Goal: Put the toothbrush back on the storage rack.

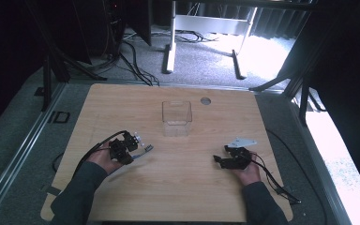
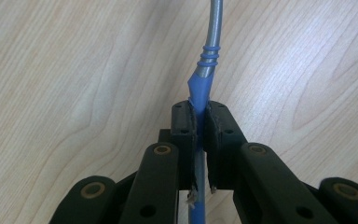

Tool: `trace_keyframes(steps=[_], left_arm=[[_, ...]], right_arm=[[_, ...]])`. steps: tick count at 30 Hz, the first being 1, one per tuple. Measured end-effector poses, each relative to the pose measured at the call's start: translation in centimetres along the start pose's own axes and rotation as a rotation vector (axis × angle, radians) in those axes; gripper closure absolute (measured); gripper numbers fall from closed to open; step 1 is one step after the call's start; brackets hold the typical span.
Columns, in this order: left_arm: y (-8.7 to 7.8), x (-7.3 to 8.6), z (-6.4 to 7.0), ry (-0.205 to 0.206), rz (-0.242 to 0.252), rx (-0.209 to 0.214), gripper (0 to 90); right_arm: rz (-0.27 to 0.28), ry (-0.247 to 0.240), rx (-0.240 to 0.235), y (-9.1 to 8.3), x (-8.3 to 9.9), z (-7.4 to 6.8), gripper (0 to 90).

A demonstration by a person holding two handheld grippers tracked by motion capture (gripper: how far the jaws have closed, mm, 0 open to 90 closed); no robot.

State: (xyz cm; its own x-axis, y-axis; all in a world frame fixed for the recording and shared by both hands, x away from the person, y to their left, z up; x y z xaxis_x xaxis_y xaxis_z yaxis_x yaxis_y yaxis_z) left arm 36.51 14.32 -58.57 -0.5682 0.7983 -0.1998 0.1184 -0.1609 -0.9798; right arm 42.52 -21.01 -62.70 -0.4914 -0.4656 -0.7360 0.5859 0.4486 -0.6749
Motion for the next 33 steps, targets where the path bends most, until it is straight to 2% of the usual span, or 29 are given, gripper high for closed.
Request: trace_keyframes(steps=[15, 33], left_arm=[[-1.6, -1.1, 0.0, -0.044, 0.095, 0.009, 82.8], [-2.5, -1.8, -0.1, -0.071, 0.162, 0.011, 82.7]], right_arm=[[0.000, 0.000, 0.000, 0.0, 0.0, 0.0, 29.0], [-0.001, 0.001, -0.001, 0.0, 0.0, 0.0, 29.0]])
Point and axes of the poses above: each handheld gripper's, and its own axes: y roughly forward along the jaws, x roughly out of its underside, z roughly to its right, the point moved 10 cm from there along y, roughly forward along the jaws, and after that the axes turned 4 degrees about x, right-handed, at the moved point
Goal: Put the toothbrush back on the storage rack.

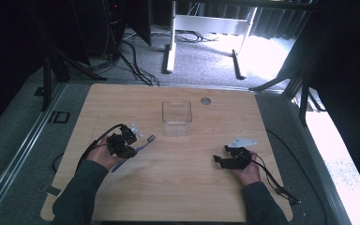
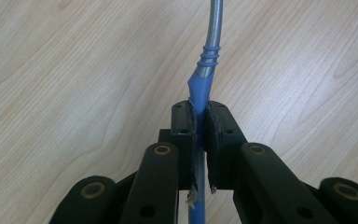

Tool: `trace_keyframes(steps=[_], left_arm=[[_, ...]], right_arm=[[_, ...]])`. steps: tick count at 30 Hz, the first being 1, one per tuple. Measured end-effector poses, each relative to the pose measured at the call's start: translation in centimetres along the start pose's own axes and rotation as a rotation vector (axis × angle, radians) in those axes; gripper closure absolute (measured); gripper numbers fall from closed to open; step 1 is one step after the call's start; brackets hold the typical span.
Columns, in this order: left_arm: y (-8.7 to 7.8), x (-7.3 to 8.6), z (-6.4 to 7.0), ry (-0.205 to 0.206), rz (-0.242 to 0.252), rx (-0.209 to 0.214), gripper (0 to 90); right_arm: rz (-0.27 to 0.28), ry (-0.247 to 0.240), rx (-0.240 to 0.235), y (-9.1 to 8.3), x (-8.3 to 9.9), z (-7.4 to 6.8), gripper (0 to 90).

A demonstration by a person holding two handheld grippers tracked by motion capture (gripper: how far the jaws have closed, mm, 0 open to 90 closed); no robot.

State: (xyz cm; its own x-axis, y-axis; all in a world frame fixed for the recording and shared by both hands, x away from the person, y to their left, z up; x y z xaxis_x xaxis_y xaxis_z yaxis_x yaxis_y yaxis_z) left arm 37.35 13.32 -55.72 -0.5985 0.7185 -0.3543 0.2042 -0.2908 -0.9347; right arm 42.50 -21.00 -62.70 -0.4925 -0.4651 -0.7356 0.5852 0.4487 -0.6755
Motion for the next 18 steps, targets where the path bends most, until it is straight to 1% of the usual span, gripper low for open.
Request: trace_keyframes(steps=[8, 18], left_arm=[[-0.4, -0.5, 0.0, -0.016, 0.041, 0.011, 82.7], [-0.9, -1.1, -0.1, -0.027, 0.085, 0.007, 82.7]], right_arm=[[0.000, 0.000, 0.000, 0.0, 0.0, 0.0, 29.0], [0.000, 0.000, 0.001, 0.0, 0.0, 0.0, 29.0]])
Point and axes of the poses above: each handheld gripper's, and its own axes: y roughly forward along the jaws, x roughly out of its underside, z roughly to its right, the point moved 10 cm from there along y, roughly forward along the jaws, and after that the axes turned 4 degrees about x, right-handed, at the moved point
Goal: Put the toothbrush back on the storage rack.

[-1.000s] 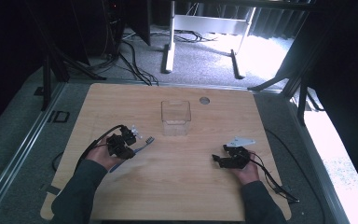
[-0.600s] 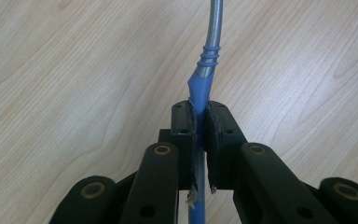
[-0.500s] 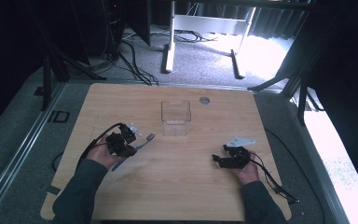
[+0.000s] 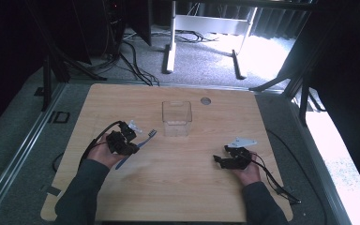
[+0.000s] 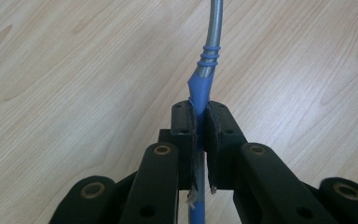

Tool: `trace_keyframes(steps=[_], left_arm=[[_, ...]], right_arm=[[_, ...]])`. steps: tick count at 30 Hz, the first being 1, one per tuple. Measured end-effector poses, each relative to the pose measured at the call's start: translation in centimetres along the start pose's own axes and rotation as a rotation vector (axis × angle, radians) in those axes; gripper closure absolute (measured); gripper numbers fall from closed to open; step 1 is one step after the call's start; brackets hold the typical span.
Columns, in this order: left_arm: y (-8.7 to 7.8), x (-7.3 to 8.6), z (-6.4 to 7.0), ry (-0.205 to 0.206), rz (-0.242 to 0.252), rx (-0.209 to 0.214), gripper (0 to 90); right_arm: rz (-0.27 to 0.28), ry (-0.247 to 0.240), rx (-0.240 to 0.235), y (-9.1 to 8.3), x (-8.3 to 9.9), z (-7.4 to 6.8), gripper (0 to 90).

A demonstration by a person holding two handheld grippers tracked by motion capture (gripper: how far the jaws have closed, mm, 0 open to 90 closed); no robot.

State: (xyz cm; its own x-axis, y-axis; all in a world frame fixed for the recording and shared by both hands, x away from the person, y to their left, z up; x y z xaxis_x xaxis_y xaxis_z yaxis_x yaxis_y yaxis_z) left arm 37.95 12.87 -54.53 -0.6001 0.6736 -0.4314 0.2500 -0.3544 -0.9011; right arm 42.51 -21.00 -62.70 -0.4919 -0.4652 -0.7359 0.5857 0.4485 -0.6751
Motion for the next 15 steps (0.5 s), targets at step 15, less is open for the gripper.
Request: trace_keyframes(steps=[15], left_arm=[[-0.52, -0.71, -0.16, -0.032, 0.053, -0.002, 82.7]], right_arm=[[-0.001, 0.002, -0.001, 0.00, 0.00, -0.02, 29.0]])
Point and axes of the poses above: each handheld gripper's, and its own axes: y roughly forward along the jaws, x roughly out of its underside, z roughly to its right, the point moved 10 cm from there along y, roughly forward along the jaws, and after that the axes turned 4 degrees about x, right-handed, at the moved point
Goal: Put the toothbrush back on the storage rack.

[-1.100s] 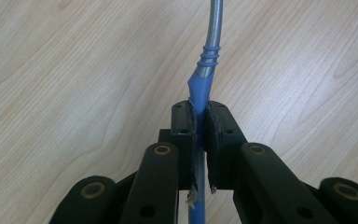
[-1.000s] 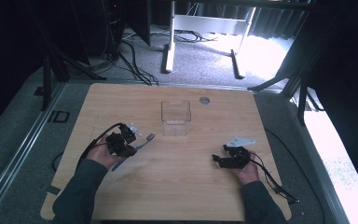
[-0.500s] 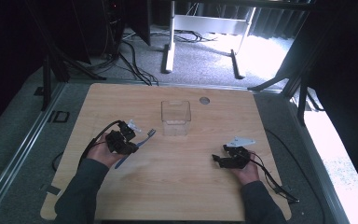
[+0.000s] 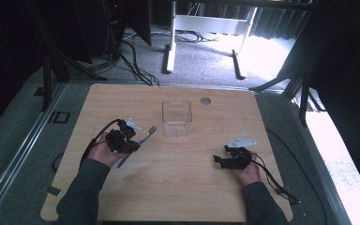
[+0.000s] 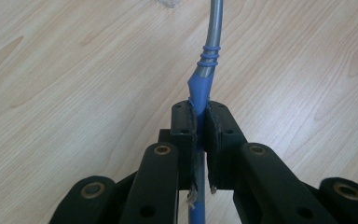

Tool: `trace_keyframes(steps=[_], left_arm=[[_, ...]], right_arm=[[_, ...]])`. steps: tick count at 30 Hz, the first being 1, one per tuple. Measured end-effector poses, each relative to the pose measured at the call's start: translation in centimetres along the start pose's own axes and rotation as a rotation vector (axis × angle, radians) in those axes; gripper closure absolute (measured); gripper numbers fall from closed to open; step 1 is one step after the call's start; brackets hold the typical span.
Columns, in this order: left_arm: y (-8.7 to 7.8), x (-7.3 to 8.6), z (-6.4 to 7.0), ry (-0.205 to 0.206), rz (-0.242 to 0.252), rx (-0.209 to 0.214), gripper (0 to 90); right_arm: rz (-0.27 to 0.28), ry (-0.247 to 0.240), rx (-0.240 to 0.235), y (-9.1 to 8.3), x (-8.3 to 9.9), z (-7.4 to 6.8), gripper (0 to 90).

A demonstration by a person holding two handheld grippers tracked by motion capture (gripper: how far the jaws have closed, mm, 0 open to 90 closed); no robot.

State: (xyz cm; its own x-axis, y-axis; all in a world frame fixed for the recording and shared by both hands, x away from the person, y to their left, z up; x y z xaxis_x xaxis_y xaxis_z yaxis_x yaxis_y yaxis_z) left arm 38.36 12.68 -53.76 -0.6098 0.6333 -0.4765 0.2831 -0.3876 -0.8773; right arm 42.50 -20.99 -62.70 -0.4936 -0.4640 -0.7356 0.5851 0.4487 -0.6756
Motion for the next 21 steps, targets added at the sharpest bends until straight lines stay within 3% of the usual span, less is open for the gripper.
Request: trace_keyframes(steps=[21], left_arm=[[-0.6, -1.2, -0.4, -0.051, 0.070, -0.010, 82.8]], right_arm=[[0.000, 0.001, -0.001, 0.0, 0.0, 0.0, 28.9]])
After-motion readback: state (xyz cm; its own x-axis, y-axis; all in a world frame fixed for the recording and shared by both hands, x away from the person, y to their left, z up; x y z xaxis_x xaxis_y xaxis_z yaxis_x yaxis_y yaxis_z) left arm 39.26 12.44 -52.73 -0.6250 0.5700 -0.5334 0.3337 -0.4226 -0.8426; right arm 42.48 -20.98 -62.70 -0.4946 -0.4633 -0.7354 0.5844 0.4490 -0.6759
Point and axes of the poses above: each handheld gripper's, and its own axes: y roughly forward along the jaws, x roughly out of its underside, z roughly to its right, the point moved 10 cm from there along y, roughly forward along the jaws, and after that the axes turned 4 degrees about x, right-handed, at the moved point
